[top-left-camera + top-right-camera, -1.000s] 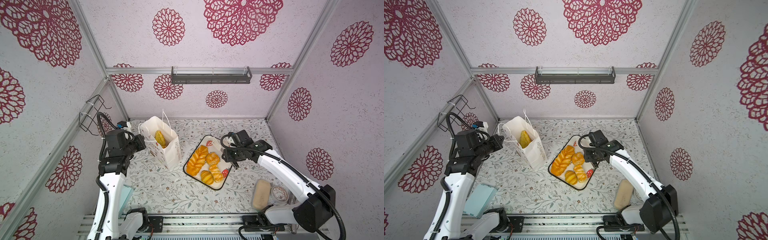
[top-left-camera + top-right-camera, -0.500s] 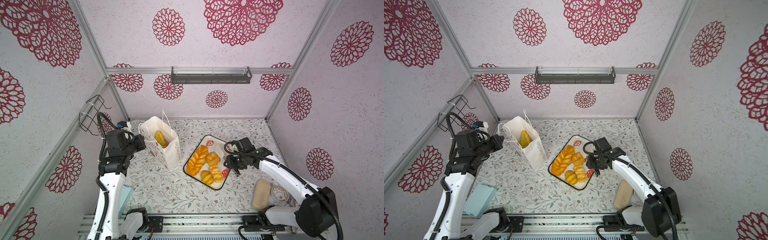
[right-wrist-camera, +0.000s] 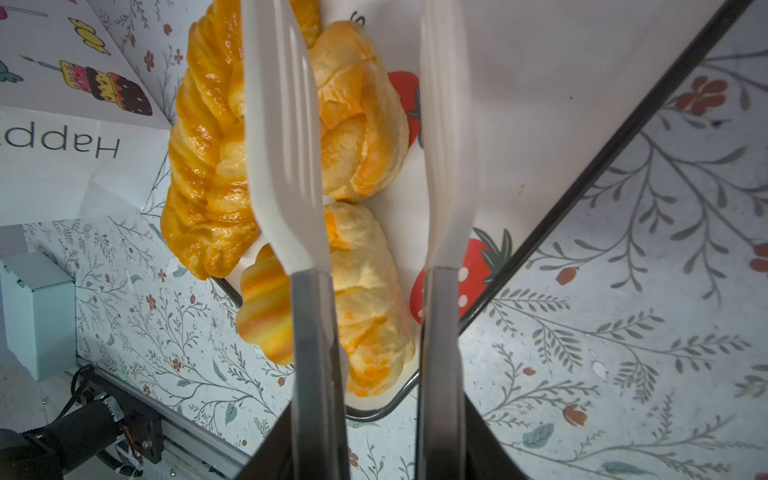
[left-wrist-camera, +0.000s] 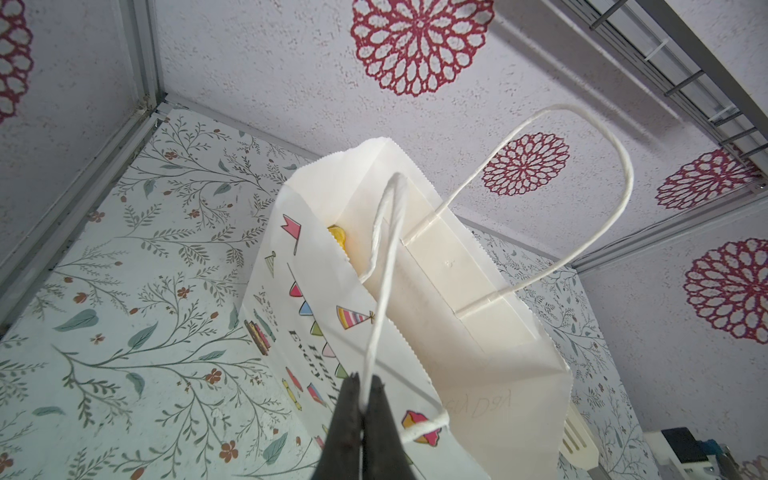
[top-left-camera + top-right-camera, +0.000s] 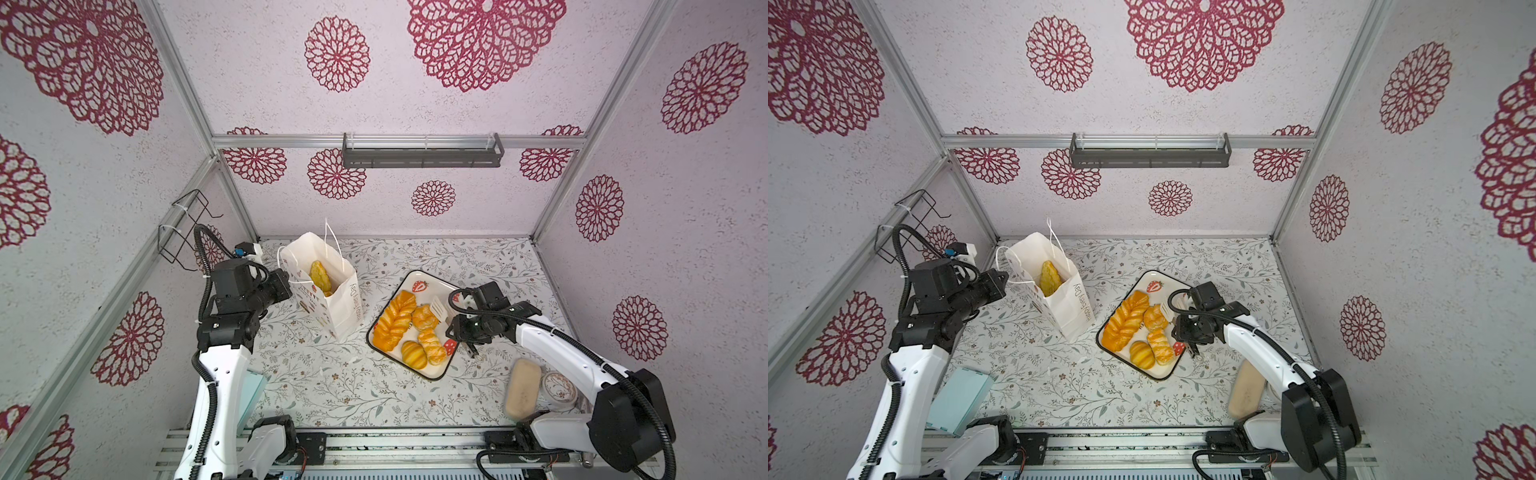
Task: Place the fake bread into the paper bag
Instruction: 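Lower the tongs onto a flaky knot pastry and squeeze them with the right gripper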
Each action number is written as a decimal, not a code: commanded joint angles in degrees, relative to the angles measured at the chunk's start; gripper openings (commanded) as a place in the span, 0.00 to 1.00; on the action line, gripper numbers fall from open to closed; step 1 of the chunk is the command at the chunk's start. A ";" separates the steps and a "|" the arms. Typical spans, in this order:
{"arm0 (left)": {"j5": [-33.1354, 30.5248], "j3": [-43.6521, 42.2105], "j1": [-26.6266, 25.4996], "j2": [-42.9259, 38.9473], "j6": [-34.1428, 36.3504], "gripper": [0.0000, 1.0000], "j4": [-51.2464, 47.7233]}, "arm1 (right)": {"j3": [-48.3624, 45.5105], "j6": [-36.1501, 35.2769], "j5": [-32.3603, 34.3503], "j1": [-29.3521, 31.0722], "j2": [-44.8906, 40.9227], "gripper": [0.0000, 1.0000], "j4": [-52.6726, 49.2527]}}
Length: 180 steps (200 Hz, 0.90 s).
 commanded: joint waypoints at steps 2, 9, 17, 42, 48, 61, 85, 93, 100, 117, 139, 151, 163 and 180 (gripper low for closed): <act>0.03 -0.33 0.47 -0.22 0.40 0.00 0.30 | 0.07 0.75 -1.45 -0.48 0.21 0.43 2.59; 0.09 -0.33 0.56 -0.09 0.37 0.00 0.31 | 0.02 0.77 -1.49 -0.56 0.40 0.43 2.80; 0.13 -0.33 0.48 -0.08 0.32 0.00 0.38 | -0.14 0.67 -1.62 -0.73 0.61 0.42 3.03; 0.20 -0.33 0.55 0.07 0.32 0.00 0.38 | -0.50 0.57 -2.23 -1.33 1.48 0.40 3.74; 0.24 -0.38 0.64 0.10 0.37 0.00 0.38 | -0.51 0.57 -2.54 -1.35 1.57 0.40 3.94; 0.19 -0.37 0.67 0.13 0.32 0.00 0.38 | -0.75 0.57 -3.07 -1.39 1.82 0.39 4.22; 0.42 -0.42 0.81 0.20 0.25 0.00 0.47 | -1.07 0.57 -3.55 -1.43 2.01 0.37 4.70; 0.53 -0.40 0.81 0.26 0.19 0.00 0.55 | -1.29 0.66 -3.64 -1.39 2.11 0.37 4.91; 0.54 -0.42 0.80 0.27 0.20 0.00 0.63 | -1.55 0.65 -3.78 -1.52 2.19 0.37 5.06; 0.64 -0.50 0.88 0.21 0.20 0.00 0.56 | -2.03 0.74 -3.90 -1.51 2.28 0.36 5.33; 0.71 -0.49 0.90 0.13 0.19 0.00 0.63 | -2.39 0.83 -3.94 -1.52 2.19 0.35 5.55; 0.83 -0.51 0.85 0.27 0.13 0.00 0.67 | -2.61 0.68 -3.91 -1.49 2.34 0.35 5.63; 0.80 -0.51 0.91 0.27 0.06 0.00 0.78 | -2.92 0.70 -3.91 -1.50 2.37 0.35 5.84; 0.89 -0.51 0.91 0.14 0.15 0.00 0.73 | -3.28 0.83 -4.09 -1.55 2.34 0.32 6.07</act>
